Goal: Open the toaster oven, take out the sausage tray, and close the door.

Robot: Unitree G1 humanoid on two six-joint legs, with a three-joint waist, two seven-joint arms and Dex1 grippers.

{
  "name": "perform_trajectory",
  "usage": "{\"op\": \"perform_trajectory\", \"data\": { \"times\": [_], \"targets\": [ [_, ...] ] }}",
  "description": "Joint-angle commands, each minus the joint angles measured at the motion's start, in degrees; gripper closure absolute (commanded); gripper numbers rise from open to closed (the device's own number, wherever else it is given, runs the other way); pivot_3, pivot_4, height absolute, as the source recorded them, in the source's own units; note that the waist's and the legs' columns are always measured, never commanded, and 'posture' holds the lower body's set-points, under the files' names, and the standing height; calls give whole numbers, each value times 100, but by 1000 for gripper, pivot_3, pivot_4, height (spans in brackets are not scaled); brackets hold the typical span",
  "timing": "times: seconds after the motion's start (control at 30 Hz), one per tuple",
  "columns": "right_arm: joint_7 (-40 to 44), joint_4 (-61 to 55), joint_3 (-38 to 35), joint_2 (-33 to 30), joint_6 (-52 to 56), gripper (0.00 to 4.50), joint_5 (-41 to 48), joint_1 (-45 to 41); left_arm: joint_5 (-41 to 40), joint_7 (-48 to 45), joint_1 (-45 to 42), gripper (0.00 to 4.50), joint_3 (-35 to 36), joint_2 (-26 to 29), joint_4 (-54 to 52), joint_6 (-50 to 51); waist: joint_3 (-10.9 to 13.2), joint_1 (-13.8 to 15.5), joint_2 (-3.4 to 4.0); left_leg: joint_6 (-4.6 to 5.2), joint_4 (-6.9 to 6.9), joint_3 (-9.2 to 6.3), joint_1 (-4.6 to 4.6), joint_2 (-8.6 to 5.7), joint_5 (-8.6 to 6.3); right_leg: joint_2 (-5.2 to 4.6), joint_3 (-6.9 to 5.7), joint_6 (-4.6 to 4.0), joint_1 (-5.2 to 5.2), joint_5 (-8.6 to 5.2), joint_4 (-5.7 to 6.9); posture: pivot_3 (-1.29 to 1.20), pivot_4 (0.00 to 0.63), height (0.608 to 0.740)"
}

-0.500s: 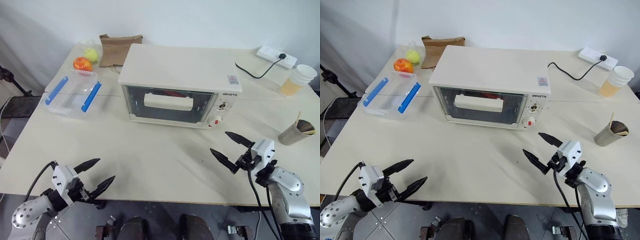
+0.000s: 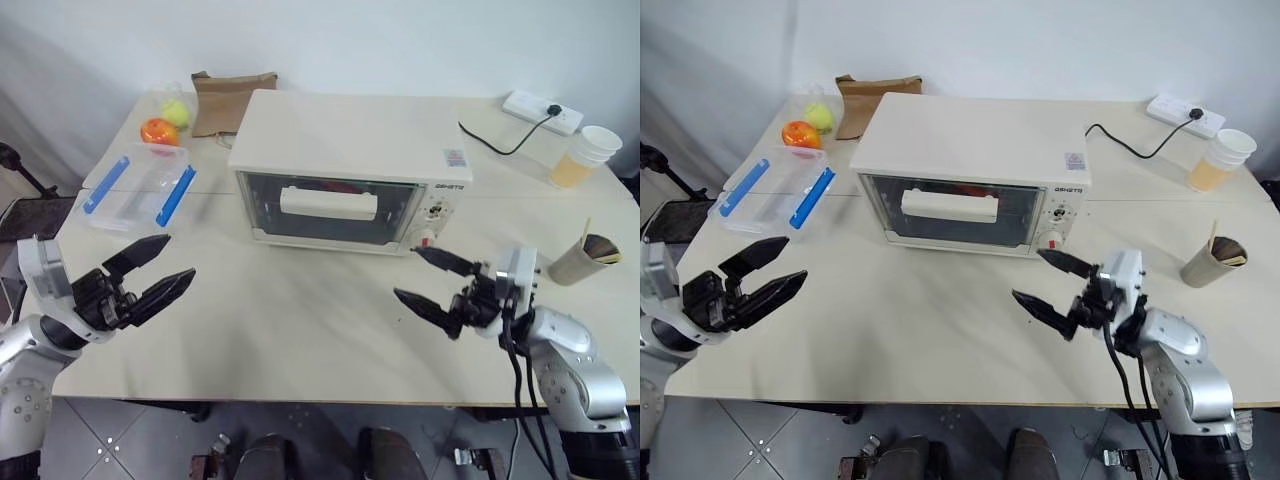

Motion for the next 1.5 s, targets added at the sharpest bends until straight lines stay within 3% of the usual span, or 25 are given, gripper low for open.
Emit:
{"op": "perform_trajectory", "data": {
  "times": [0.03,0.23,0.73,0.9,1.1,1.2,1.5],
  "targets": [
    [-515,-164,46,107,478,0,106,-368,-259,-37,-93,26,-90,51,-235,367,2,-15,-4,0,-1,-1,-2,-1,0,2,-5,0,-4,0,4,0,150,740],
    [-697,17,353,218,833,0,-111,-1008,-61,-111,-202,26,-214,-71,-259,354,5,-18,-8,1,-2,1,-18,-10,-1,5,-12,0,-21,0,5,0,150,740],
    [163,203,694,653,220,0,-229,-1480,382,-26,135,26,-188,-436,-395,31,5,-19,-9,3,1,7,-21,-11,-1,6,-13,1,-22,0,4,0,150,740],
    [909,-156,1010,320,-239,0,-569,-1228,520,65,96,26,-182,-534,-362,-62,5,-18,-9,3,-4,7,-23,-12,-1,6,-13,1,-29,0,4,0,150,740],
    [1236,87,1100,182,-1073,0,-1122,-1182,432,41,-243,26,-159,-554,-99,-46,7,-24,-12,3,-4,19,-28,-10,-1,10,-16,1,-41,0,6,0,150,740],
    [1295,197,1106,192,-1329,0,-1274,-1171,450,104,-797,567,-198,-606,255,-128,8,-20,-14,3,-3,19,-29,-11,-1,11,-17,2,-41,0,7,0,150,740],
    [1308,241,1189,251,-1604,0,-1394,-1119,1112,178,-2812,3350,-811,-883,1763,-475,13,-31,-22,3,7,18,-33,-30,0,12,-43,5,-41,2,14,0,150,740]
  ]
}}
